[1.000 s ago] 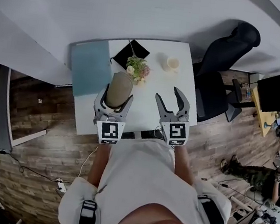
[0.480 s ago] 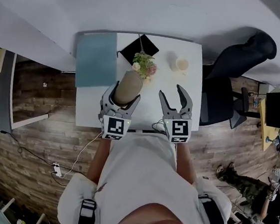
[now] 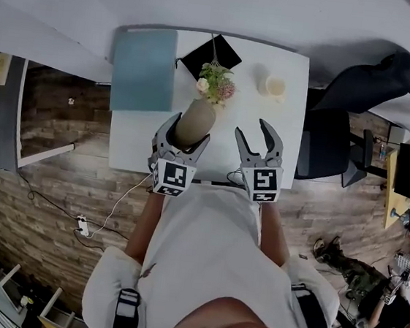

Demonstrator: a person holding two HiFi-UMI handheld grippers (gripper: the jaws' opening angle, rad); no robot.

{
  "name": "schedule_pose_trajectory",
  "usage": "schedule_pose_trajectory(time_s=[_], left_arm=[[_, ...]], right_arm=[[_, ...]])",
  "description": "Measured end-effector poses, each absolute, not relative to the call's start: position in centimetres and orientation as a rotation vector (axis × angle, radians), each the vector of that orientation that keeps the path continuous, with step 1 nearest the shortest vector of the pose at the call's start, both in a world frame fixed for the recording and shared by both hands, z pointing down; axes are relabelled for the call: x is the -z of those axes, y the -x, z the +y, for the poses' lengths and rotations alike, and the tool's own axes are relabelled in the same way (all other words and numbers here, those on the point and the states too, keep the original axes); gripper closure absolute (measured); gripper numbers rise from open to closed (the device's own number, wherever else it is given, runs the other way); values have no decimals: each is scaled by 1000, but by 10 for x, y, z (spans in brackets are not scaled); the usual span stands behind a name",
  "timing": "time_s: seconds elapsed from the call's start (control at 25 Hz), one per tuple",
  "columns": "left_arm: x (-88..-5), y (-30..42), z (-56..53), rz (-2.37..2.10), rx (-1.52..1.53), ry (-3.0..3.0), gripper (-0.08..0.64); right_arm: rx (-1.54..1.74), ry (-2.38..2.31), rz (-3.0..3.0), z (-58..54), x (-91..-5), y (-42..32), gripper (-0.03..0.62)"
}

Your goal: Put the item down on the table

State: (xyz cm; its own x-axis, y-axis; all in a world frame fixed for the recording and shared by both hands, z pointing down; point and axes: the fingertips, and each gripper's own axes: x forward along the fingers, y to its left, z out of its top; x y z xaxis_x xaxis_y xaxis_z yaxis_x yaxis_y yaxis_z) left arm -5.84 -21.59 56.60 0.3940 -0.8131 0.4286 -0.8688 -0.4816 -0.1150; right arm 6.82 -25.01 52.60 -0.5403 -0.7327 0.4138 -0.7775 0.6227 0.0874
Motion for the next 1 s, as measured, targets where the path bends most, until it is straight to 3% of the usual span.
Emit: schedule_pose_trajectory(time_s=[1.0], left_arm=[[-647,35,-201,-1375,-802,-2420,166]], right_arm=[[-311,-1035,-2371,-230,-607,-70,339]])
